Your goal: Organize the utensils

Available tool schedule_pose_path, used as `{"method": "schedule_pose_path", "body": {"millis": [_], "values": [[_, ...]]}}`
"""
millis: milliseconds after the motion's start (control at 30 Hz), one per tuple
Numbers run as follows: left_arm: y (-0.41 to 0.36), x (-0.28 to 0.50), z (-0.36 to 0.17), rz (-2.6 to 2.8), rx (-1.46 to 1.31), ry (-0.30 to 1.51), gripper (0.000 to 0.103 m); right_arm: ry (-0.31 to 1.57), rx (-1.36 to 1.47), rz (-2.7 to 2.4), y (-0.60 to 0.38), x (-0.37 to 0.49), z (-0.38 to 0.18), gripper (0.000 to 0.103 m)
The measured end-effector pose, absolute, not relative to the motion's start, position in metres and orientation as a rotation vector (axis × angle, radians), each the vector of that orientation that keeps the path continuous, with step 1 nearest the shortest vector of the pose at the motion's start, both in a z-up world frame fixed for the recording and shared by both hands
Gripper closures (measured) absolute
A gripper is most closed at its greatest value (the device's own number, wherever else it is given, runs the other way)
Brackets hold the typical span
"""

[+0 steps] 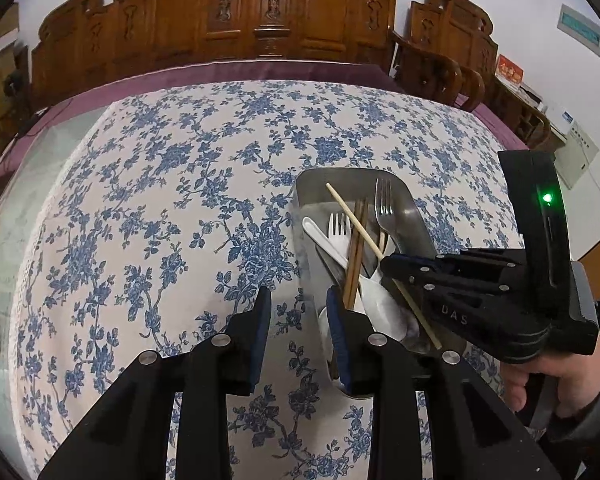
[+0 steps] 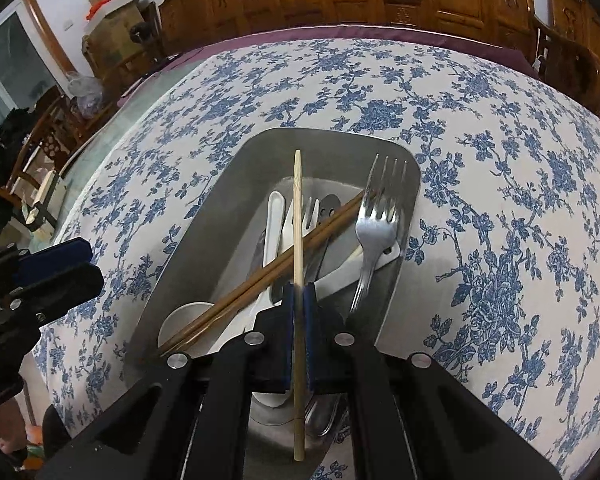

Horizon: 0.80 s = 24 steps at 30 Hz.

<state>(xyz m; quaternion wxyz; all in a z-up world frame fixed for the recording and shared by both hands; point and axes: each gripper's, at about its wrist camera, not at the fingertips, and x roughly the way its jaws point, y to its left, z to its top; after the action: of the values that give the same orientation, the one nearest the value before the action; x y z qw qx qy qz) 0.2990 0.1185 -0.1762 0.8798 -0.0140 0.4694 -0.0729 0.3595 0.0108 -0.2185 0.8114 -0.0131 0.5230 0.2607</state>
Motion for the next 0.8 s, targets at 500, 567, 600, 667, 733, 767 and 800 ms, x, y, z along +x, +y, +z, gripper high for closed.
{"method": "schedule_pose_path", "body": {"millis": [500,567,600,667,733,767,800], "values": [[0.105,0.268,-0.14,-0.09,-0.027,0.908,0.033,0.959,0.001,0.584,-0.039,0.308,-0.151,0.088],[0.1,0.259,-0.132,-0.084,-0.027,0.89,0.026,0.931,0.001,0.584,-0.05,0.296,-0.141,0.082],[0.097,0.254,-0.128,-0.082,-0.029,0.885,0.023,0.915,0.002,0.581,-0.058,0.287,-0.134,0.078],[0.091,0.245,-0.122,-0.077,-0.03,0.874,0.012,0.898,0.003,0.573,-0.07,0.276,-0.126,0.063],[0.085,0.237,-0.118,-0.08,-0.032,0.868,0.008,0.873,-0.002,0.546,-0.086,0.262,-0.116,0.044],[0.081,0.233,-0.116,-0.077,-0.032,0.863,0.008,0.858,-0.005,0.531,-0.092,0.256,-0.112,0.035],[0.078,0.229,-0.114,-0.076,-0.031,0.859,0.008,0.847,-0.008,0.516,-0.1,0.249,-0.107,0.029]]}}
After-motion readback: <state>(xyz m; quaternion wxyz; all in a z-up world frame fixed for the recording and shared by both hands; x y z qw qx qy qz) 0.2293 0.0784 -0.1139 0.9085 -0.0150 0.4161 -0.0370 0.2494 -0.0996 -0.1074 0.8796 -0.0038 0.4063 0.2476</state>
